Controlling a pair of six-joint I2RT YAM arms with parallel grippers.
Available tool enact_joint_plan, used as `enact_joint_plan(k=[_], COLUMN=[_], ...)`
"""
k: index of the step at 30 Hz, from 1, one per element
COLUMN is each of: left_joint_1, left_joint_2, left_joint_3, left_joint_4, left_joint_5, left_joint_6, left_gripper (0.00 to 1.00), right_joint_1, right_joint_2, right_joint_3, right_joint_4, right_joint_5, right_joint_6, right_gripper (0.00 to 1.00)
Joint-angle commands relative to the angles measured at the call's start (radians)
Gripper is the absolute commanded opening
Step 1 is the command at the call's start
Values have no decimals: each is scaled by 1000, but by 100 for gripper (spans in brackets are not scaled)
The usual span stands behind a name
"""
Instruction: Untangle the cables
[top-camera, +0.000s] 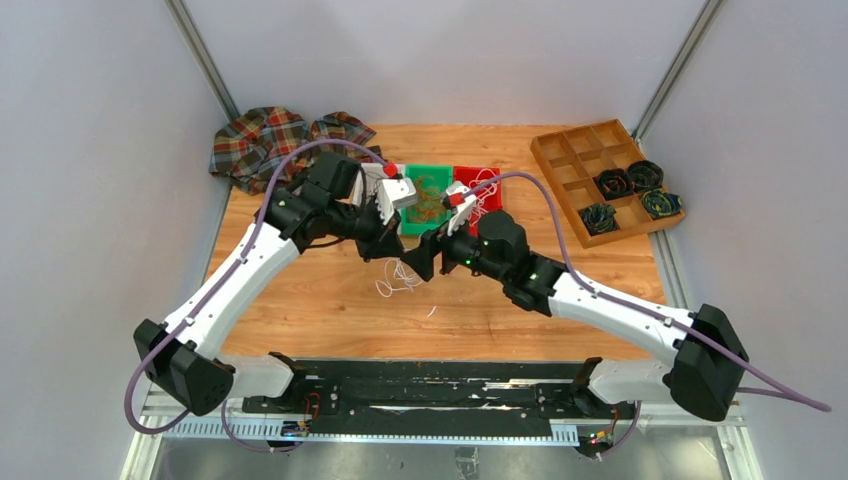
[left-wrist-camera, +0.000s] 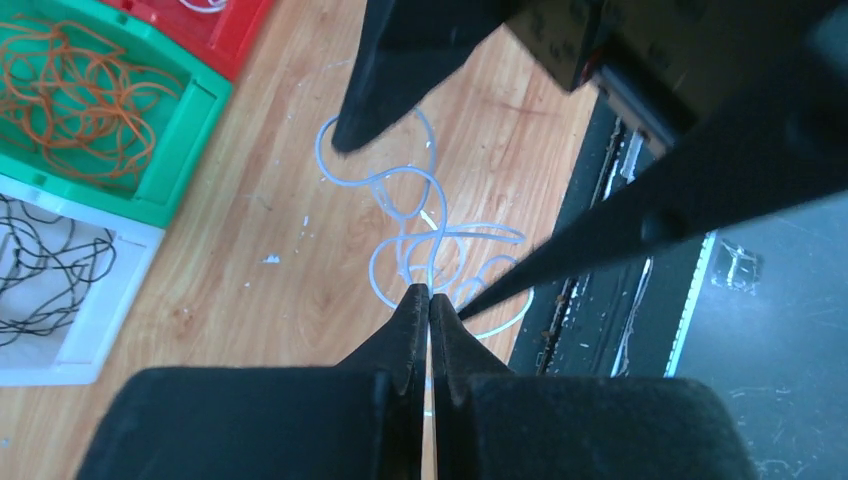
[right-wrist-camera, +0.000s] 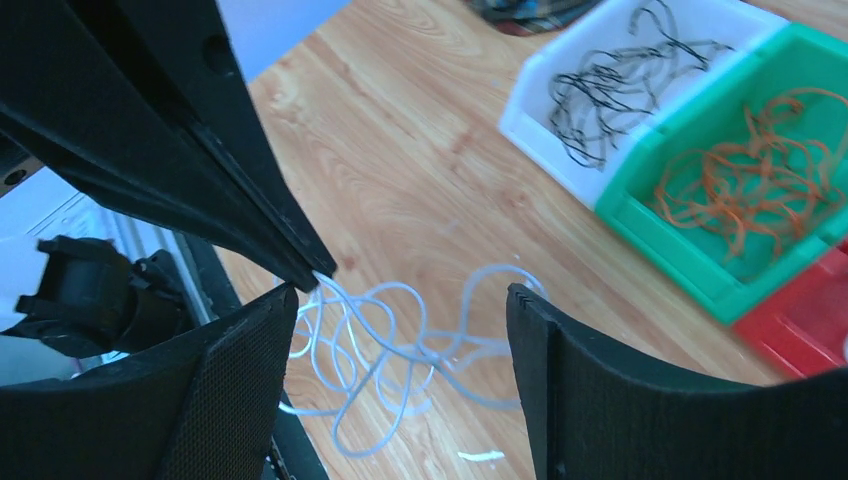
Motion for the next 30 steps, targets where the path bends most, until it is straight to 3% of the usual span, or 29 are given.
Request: enact_joint_plan(k=[1, 4, 8, 14, 16, 21, 30], left_joint_1=[-4, -4, -4, -4, -4, -5, -38], left_joint_2=[-27, -38, -44, -29, -20, 60, 315], left_joint_3=[78, 129, 203, 311, 335, 399, 648], left_joint_4=[-115, -146, -164, -172, -170, -166, -114], left_joint_5=[81, 96, 96, 80, 63, 25, 17], left_joint_6=[66, 76, 68, 51, 59, 69, 34], left_gripper=[1, 1, 1, 1, 0, 1, 1], right_joint_1=[46, 74, 95, 95, 94, 75, -91], right_joint_2=[61, 100, 129, 93, 55, -95, -373], right_joint_3=[71, 82, 69, 2, -17, -75, -169], right_joint_4=[77, 87, 85, 81, 64, 0, -156], right_joint_5=[-33, -50, -59, 1, 29, 143, 472], right_joint_6=[-44, -40, -2, 19, 12, -8, -2], right_gripper=[76, 75, 64, 57, 59, 75, 77])
